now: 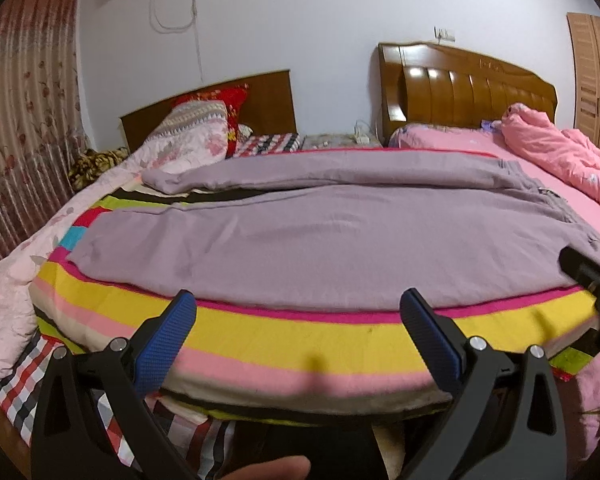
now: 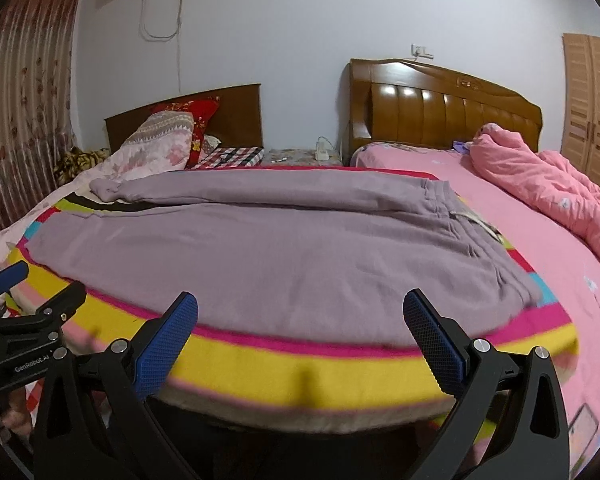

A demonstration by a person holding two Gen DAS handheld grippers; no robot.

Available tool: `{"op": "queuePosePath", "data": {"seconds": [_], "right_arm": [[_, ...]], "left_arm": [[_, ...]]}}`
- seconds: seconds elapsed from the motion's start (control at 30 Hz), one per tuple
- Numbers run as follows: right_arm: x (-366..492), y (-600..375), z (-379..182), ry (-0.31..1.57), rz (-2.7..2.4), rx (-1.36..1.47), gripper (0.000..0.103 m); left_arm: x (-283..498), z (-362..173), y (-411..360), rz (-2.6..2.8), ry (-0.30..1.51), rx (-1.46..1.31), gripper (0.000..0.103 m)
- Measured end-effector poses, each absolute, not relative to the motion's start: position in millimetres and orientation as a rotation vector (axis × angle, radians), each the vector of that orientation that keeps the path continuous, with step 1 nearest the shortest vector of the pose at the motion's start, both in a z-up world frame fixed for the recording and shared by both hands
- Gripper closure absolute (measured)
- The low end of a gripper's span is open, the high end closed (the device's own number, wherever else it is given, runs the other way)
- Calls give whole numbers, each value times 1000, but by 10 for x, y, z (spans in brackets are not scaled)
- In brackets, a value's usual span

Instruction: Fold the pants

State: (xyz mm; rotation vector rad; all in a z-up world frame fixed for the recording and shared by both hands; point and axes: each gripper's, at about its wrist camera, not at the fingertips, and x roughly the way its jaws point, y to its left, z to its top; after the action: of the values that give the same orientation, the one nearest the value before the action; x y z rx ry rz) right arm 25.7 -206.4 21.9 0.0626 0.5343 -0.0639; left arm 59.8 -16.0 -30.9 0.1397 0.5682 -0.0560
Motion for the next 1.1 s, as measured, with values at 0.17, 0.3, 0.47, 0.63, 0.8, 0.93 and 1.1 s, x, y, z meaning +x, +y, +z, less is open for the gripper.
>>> {"op": "queuePosePath", "data": {"seconds": [0.17,0.3,0.47,0.63,0.8,0.93,1.1], "right_arm": [[723,-2573,481,493,131,80,4],[1509,-3129,680,613,168,0,4],[2923,-3927,596,735,312,17,4],[4199,-4220,204,886,395,-79,7],[5023,-4306,-271,1065,524,-87,28],[5180,-4270,-469,1111,611,-132,35],[4790,-4154,-192,1027,574,-225,88]], "left_arm": [[1124,-152,-278,-28,532,222,1],[1617,139,-358,7,426,248,1],[2378,149,-461,-126,473,137,1],[3055,-126,-608,-320,730,54,2],[3551,-264,-511,-421,835,-85,2],[3690,-374,-403,-443,883,-182,2],[3578,-361,-338,-456,917,-251,2]]}}
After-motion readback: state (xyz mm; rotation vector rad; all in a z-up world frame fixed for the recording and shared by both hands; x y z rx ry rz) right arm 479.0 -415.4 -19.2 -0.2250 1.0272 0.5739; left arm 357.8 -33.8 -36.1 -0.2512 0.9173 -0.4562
